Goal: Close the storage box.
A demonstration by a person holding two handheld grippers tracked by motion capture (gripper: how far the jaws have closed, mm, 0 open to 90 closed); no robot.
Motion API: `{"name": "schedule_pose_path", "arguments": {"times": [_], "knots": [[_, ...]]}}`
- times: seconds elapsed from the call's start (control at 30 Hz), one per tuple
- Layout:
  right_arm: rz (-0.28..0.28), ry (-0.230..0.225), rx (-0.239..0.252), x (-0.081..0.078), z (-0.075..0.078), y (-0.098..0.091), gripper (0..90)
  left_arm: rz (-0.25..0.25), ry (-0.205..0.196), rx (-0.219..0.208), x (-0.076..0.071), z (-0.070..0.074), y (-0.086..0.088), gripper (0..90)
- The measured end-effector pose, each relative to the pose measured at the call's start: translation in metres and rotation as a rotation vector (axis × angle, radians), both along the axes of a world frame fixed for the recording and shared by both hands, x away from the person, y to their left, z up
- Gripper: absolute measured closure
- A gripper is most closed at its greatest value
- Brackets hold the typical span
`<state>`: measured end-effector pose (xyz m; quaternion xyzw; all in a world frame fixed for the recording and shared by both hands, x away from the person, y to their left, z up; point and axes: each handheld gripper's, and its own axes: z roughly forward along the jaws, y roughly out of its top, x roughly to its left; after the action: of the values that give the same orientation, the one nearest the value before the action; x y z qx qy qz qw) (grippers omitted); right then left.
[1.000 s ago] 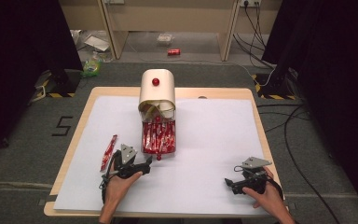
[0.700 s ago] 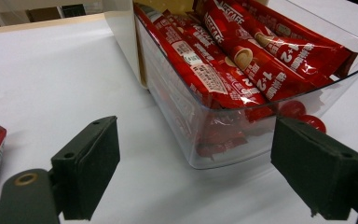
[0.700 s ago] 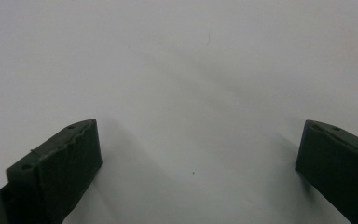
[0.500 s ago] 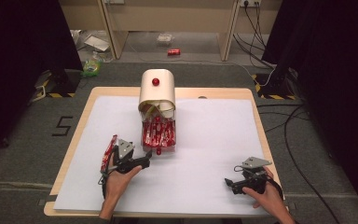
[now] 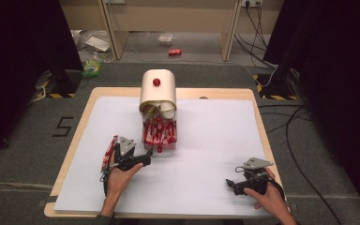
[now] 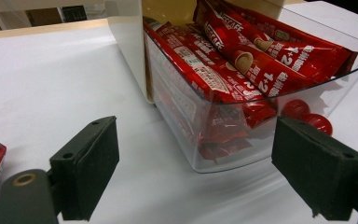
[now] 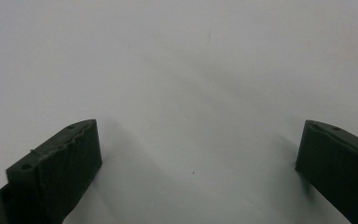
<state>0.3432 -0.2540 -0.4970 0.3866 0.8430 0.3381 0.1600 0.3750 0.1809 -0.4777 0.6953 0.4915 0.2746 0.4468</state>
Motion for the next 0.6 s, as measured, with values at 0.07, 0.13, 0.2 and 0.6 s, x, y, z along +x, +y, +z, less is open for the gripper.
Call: {"name": "schedule_pose_path", "arguments": {"times": [0.07, 0.13, 0.2, 0.6], "knots": [[-0.001, 0.001, 0.0, 0.0, 0.0, 0.0, 0.4, 0.005, 0.001, -0.003, 0.002, 0.0, 0.0, 14.5], [0.0, 0.0, 0.0, 0.0, 0.0, 0.0, 0.4, 0.003, -0.002, 0.005, 0.003, 0.0, 0.0, 14.5], [0.0, 0.0, 0.0, 0.0, 0.0, 0.0, 0.4, 0.0, -0.002, 0.004, 0.005, 0.001, 0.0, 14.3], [0.0, 0.0, 0.0, 0.0, 0.0, 0.0, 0.4, 0.013, -0.019, -0.005, 0.015, 0.005, 0.001, 14.4]]}}
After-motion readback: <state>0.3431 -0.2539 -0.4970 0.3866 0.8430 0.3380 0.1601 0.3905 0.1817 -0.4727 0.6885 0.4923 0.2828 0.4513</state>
